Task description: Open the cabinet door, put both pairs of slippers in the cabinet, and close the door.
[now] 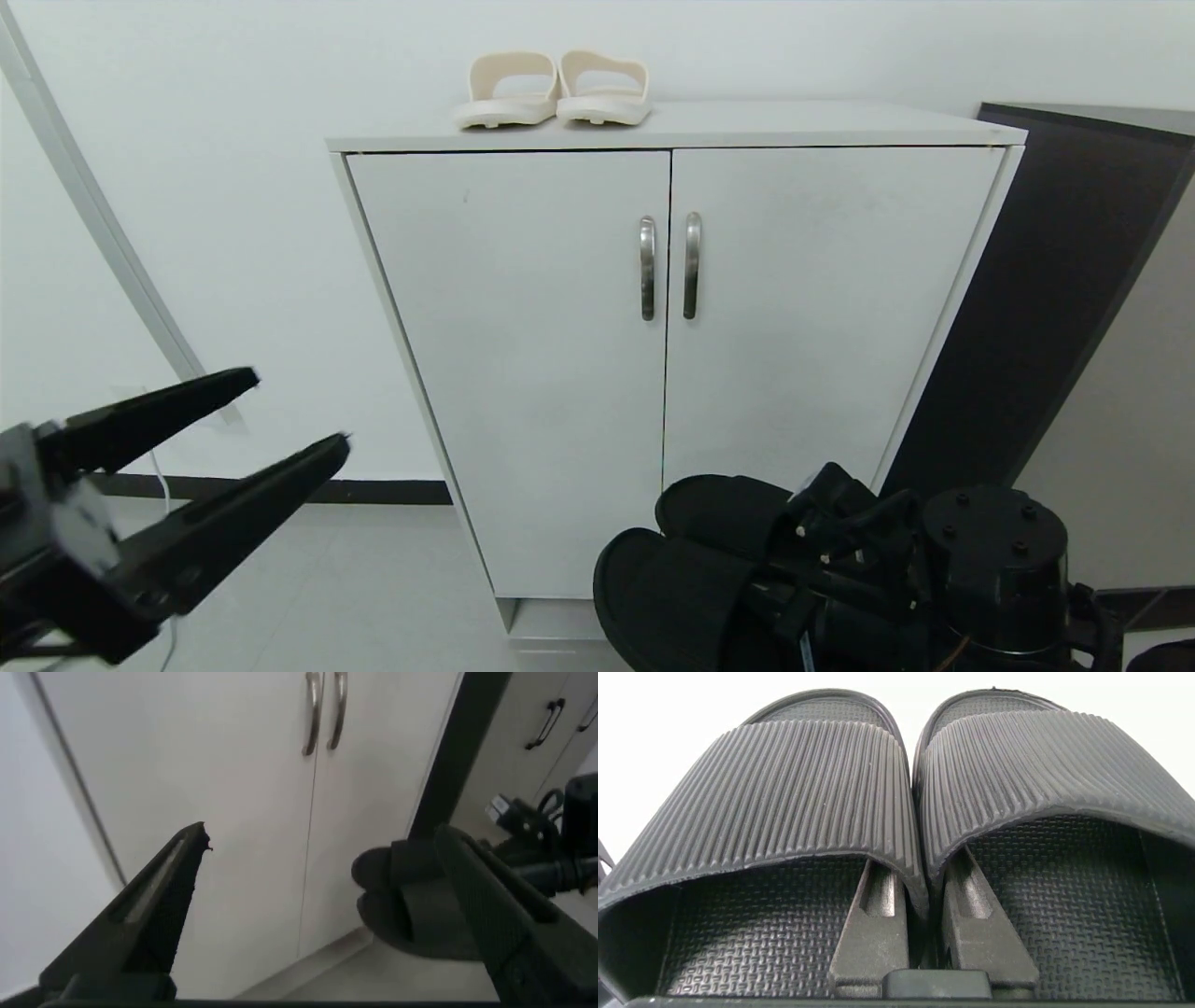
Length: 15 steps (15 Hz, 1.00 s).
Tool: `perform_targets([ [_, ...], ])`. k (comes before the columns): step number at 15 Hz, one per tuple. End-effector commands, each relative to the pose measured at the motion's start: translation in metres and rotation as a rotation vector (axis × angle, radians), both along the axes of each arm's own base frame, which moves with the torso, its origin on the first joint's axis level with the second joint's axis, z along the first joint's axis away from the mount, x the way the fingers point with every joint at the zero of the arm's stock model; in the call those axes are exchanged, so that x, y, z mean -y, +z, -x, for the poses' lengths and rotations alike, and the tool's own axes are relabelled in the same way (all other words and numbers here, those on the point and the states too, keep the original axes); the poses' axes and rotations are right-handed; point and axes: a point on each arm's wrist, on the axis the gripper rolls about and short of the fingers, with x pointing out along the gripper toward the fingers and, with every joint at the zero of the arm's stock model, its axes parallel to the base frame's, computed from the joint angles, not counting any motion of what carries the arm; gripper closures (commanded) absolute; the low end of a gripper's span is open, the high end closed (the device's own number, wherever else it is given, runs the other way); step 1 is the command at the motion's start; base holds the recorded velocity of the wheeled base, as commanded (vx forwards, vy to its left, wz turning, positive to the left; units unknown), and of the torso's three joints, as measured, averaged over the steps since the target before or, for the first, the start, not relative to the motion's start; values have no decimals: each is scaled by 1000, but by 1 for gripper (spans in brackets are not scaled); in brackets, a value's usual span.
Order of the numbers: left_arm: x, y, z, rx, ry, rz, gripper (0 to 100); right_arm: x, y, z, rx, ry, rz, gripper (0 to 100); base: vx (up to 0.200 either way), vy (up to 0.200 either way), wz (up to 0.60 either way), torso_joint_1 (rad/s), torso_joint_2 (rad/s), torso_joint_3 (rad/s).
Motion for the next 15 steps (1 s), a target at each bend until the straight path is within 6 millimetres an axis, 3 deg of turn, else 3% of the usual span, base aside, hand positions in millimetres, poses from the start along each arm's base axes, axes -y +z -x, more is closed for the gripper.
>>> perform_targets([
  [1, 28, 1, -45, -56, -52, -17, 0, 0, 1, -1, 3, -6, -6, 100, 0, 0, 0, 0, 0, 0],
  [4, 78, 25, -67, -47, -179, 27, 0, 2, 3, -5, 9, -20, -13, 100, 0, 0, 0, 0, 0, 0],
  [8, 142, 23, -96, -74, -270, 16, 0, 4, 2, -8, 5, -31, -12, 100, 0, 0, 0, 0, 0, 0],
  [11, 164, 39, -109, -32, -339, 49, 0, 5, 2, -9, 5, -39, -11, 100, 0, 0, 0, 0, 0, 0],
  [15, 170, 48, -126, -84, -460, 70, 0, 6, 1, -10, 5, -43, -6, 100, 0, 0, 0, 0, 0, 0],
])
